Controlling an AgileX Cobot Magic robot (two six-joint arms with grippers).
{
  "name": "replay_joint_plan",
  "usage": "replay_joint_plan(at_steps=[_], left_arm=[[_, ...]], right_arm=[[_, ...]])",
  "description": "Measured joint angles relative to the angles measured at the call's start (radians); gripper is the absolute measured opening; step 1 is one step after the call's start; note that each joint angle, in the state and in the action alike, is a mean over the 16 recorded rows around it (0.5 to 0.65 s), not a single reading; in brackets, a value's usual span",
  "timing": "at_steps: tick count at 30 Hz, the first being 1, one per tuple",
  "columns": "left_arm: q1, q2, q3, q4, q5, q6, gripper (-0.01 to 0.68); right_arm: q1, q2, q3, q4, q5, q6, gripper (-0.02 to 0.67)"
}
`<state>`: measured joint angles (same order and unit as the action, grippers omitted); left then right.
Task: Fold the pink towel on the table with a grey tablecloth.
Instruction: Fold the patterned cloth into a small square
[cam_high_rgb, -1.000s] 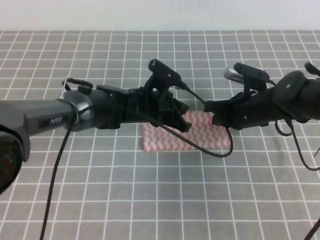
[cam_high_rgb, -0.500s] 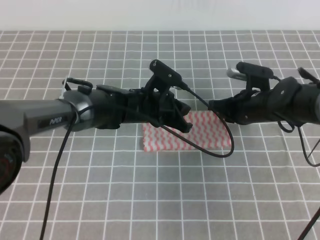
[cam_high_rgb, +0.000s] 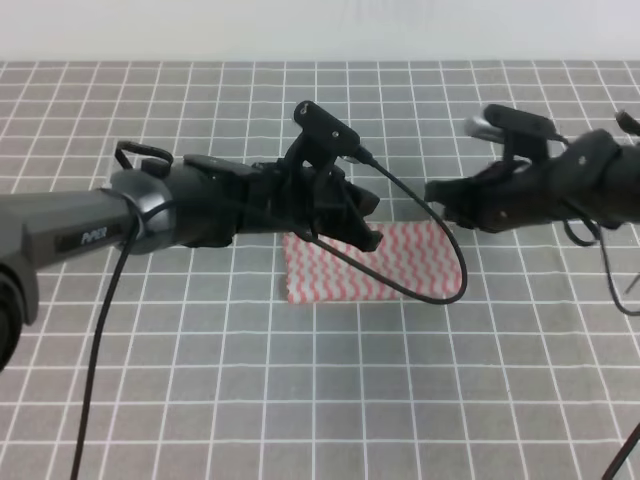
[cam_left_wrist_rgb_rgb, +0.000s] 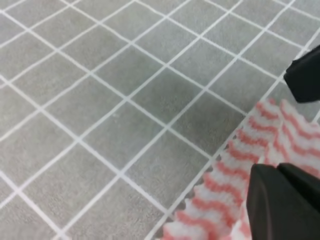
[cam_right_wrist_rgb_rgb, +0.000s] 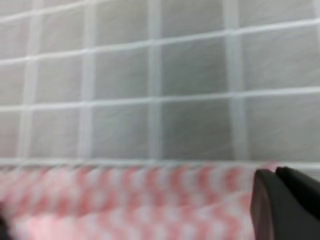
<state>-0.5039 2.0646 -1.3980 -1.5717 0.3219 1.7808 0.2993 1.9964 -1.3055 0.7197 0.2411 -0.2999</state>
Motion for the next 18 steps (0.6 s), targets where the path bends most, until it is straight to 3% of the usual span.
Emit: replay_joint_plan(at_steps=[8, 18], left_arm=[[0.005, 0.008, 0.0, 0.0, -0.05, -0.02, 0.0], [0.031, 0.038, 0.0, 0.0, -0.06, -0.076, 0.0]], right_arm=[[0.016, 0.011, -0.062, 0.005, 0.1, 0.0, -0.001], [0.023, 0.057, -0.089, 0.005, 0.103, 0.0, -0.001]])
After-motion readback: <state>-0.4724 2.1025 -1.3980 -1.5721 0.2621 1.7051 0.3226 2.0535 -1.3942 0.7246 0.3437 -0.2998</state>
